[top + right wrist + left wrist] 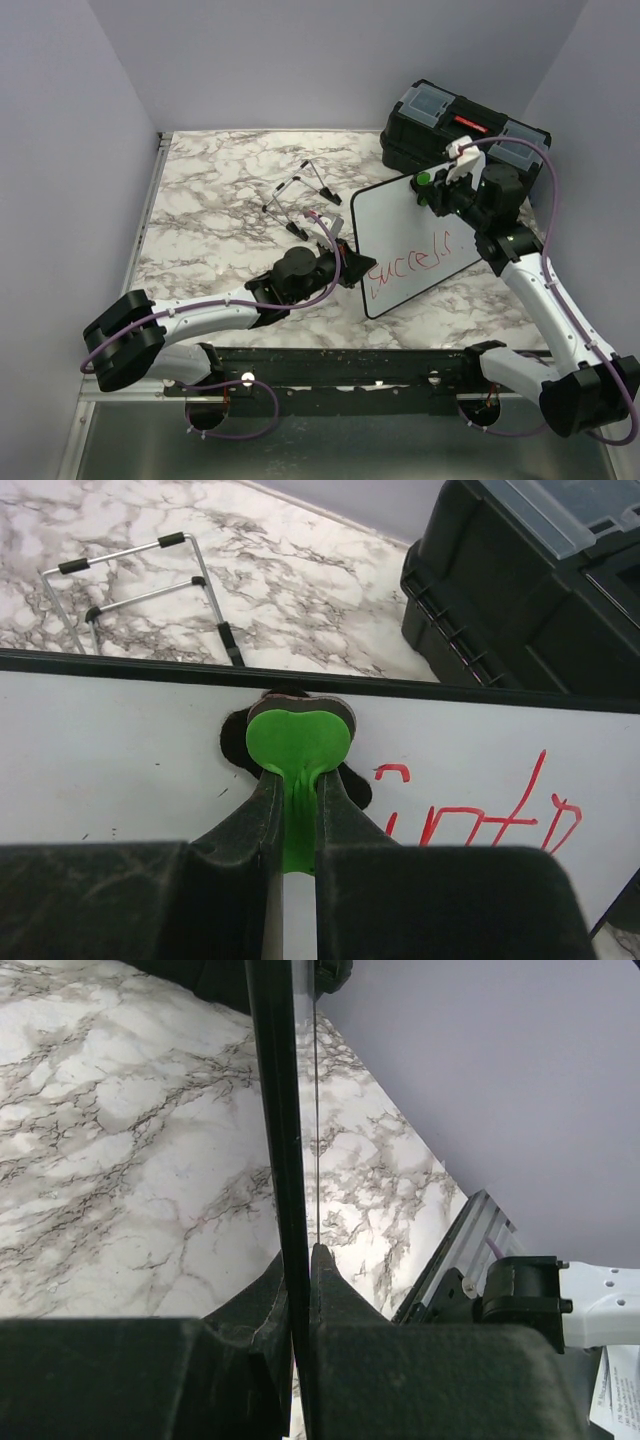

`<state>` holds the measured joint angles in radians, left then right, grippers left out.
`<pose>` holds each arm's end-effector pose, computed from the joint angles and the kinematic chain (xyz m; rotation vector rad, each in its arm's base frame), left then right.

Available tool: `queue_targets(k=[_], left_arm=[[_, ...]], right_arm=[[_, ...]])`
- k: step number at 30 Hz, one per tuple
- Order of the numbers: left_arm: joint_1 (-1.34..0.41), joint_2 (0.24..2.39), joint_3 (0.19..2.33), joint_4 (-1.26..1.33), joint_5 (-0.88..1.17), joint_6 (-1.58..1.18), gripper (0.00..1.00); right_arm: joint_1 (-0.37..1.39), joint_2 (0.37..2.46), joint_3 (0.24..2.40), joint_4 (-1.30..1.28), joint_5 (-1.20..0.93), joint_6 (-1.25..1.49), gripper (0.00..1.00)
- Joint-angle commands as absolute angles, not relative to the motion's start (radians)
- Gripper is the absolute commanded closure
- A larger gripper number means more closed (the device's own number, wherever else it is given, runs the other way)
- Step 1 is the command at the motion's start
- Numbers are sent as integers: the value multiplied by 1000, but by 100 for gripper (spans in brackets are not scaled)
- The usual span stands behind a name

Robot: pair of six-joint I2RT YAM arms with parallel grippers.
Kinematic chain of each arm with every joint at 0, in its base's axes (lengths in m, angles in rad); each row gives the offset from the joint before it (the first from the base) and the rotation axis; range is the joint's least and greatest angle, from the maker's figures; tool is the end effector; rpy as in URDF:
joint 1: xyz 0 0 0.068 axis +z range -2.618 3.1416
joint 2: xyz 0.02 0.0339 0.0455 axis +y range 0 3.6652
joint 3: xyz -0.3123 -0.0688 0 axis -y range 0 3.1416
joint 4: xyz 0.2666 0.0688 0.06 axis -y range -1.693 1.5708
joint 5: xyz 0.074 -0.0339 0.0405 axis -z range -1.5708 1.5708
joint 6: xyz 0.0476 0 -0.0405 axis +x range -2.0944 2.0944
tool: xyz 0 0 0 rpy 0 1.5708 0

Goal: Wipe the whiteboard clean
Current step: Erase the whiteboard at the center of the board.

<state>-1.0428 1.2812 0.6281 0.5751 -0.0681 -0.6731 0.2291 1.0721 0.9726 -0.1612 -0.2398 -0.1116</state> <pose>0.1540 -0.2576 0.2890 0.2757 1.7836 -1.2219 0.2487 0.0696 0.3900 -0.4763 1.7715 0.3021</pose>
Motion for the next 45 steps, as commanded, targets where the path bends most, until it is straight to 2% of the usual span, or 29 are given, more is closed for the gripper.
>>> queue_targets(k=[1,6,10,13,20,22,24,28,30,42,45], left_arm=[[-1051,1279,674,610,-15,-646,100],[-1045,1287,683,617,-1,-641,100],[-1040,1294,692,618,-1,-645,100],[-1037,1306,693,631,0,-657,100],[-1035,1341,710,657,-2,-711,100],[-1035,1348,710,666,-3,-726,100],[-1035,1351,709,673,-4,-734,100],[-1035,1347,703,676,-2,-739,100],[-1035,1342,694,679,0,-742,100],[-1031,1310,654,678,0,-714,100],[-1025,1297,644,678,26,-704,100]], right_arm=[[229,1074,945,-142,-257,-134,99],[232,1080,937,-234,-630,-193,99],[246,1053,932,-265,-817,-224,99],[279,1057,935,-283,-869,-227,99],[394,1075,960,-293,-842,-207,99],[403,1075,965,-288,-775,-192,99],[403,1070,957,-265,-650,-164,99],[396,1046,923,-191,-251,-87,99],[352,1037,919,-168,-181,-68,99],[109,1113,910,-159,-221,-63,99],[85,1093,903,-185,-291,-89,99]])
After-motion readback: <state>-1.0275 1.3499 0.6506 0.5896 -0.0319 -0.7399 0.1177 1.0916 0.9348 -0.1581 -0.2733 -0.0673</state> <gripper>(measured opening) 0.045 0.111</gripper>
